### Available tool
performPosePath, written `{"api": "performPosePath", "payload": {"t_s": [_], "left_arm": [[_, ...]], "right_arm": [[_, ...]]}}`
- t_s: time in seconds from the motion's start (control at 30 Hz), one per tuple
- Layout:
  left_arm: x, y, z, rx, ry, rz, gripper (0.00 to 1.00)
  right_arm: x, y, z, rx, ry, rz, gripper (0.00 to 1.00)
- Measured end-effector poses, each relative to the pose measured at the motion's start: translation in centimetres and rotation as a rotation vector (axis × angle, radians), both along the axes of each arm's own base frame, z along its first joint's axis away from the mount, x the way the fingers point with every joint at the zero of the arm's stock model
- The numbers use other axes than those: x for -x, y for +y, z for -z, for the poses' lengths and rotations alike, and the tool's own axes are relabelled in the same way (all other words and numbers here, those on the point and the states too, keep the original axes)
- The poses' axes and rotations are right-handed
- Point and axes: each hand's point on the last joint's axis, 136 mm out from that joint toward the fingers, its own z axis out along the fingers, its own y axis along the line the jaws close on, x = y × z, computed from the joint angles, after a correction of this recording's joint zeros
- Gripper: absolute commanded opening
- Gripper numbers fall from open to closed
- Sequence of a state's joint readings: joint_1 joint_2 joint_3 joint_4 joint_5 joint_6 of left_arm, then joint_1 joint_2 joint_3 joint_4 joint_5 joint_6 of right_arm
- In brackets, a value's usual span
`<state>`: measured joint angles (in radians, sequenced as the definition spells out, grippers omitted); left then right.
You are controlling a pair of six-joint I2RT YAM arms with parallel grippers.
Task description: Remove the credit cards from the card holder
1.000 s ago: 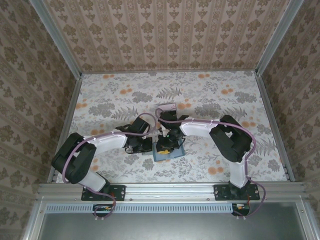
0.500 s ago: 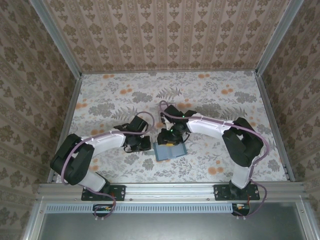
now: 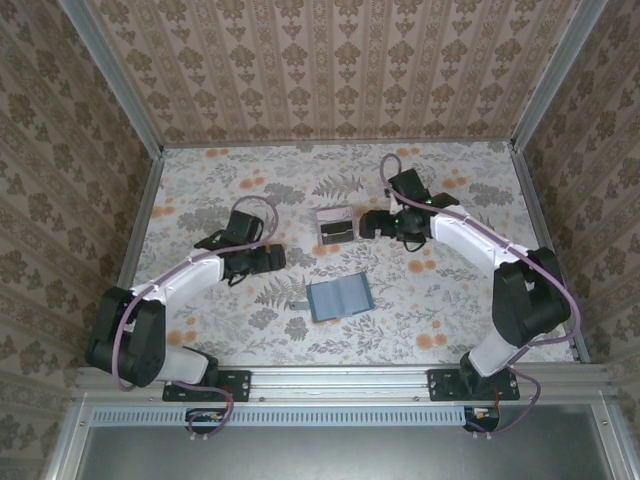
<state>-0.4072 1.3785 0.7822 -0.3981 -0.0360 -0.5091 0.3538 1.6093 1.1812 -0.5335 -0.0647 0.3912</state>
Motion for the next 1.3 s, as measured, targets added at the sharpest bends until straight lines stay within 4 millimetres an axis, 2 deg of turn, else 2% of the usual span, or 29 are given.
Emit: {"api": "performPosePath", "payload": {"t_s": [0.17, 0.33, 0.47, 0.6, 0.73, 0.93, 1.1, 1.3], "left_arm": [[-2.3, 4.9, -0.9, -0.135, -0.07, -0.081, 1.0], [-4.4, 9.8, -2.3, -0.289, -0.167, -0.157, 1.0], [-6.1, 12.2, -3.5, -0.358, -0.289, -0.174, 1.0], [-6.5, 13.4, -2.0, -0.39, -0.387, -0.143, 1.0], [-6.8, 14.1, -0.2, -0.359, -0.433, -0.113, 1.0], [-9.4, 13.0, -1.5, -0.289, -0.624, -0.046, 1.0], [-9.0, 12.4, -0.1, -0.264, -0.641, -0.006, 1.0], [-9.6, 12.2, -1.3, -0.262, -0.698, -0.002, 1.0]], "right_arm": [[-1.8, -5.3, 0.3, 0.202, -0.169, 0.017, 1.0], [-2.6, -10.1, 2.6, 0.375, -0.292, 0.024, 1.0], [-2.8, -14.4, 4.1, 0.392, -0.346, 0.115, 1.0], [-2.9, -18.0, 4.3, 0.345, -0.429, 0.238, 1.0], [-2.5, -17.3, 4.8, 0.289, -0.503, 0.221, 1.0], [-1.9, -16.2, 4.7, 0.24, -0.584, 0.191, 1.0], [-2.6, -15.6, 3.0, 0.235, -0.678, 0.192, 1.0], [-2.6, -15.4, 2.5, 0.244, -0.709, 0.2, 1.0]]}}
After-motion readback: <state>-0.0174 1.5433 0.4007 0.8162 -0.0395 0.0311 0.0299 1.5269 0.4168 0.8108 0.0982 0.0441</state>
